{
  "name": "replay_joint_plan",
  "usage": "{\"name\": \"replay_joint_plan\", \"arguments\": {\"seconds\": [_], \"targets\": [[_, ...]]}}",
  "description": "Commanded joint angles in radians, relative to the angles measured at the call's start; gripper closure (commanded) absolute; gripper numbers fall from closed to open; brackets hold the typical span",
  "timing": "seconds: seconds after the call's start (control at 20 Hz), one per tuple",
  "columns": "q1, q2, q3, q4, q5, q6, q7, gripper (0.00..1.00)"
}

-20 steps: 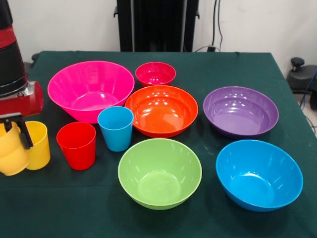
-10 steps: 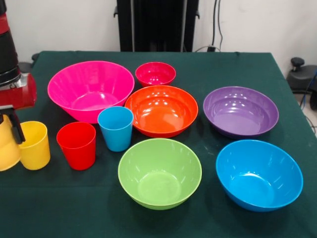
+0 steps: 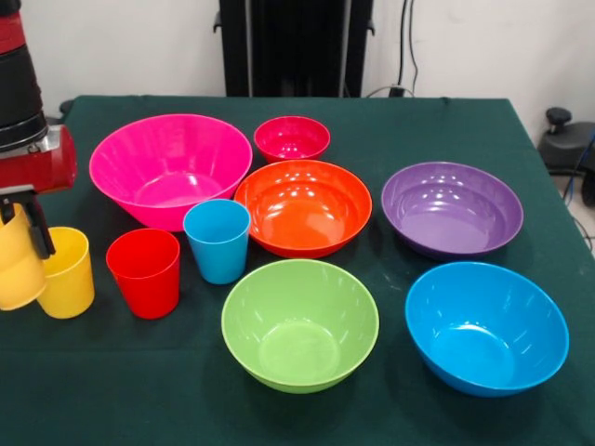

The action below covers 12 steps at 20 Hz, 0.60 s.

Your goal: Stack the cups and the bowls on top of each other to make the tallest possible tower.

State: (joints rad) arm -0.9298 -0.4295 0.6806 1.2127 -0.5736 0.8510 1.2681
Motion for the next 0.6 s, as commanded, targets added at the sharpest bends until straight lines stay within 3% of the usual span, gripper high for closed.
{"name": "replay_joint_plan", "arguments": {"seconds": [0.05,0.6], "targets": [[0.01,-0.014,0.003,0.087,0.001,0.12,-0.206,1.0],[0.003,-0.042,0.007,0.125,0.006,0.125,-0.202,1.0]]}}
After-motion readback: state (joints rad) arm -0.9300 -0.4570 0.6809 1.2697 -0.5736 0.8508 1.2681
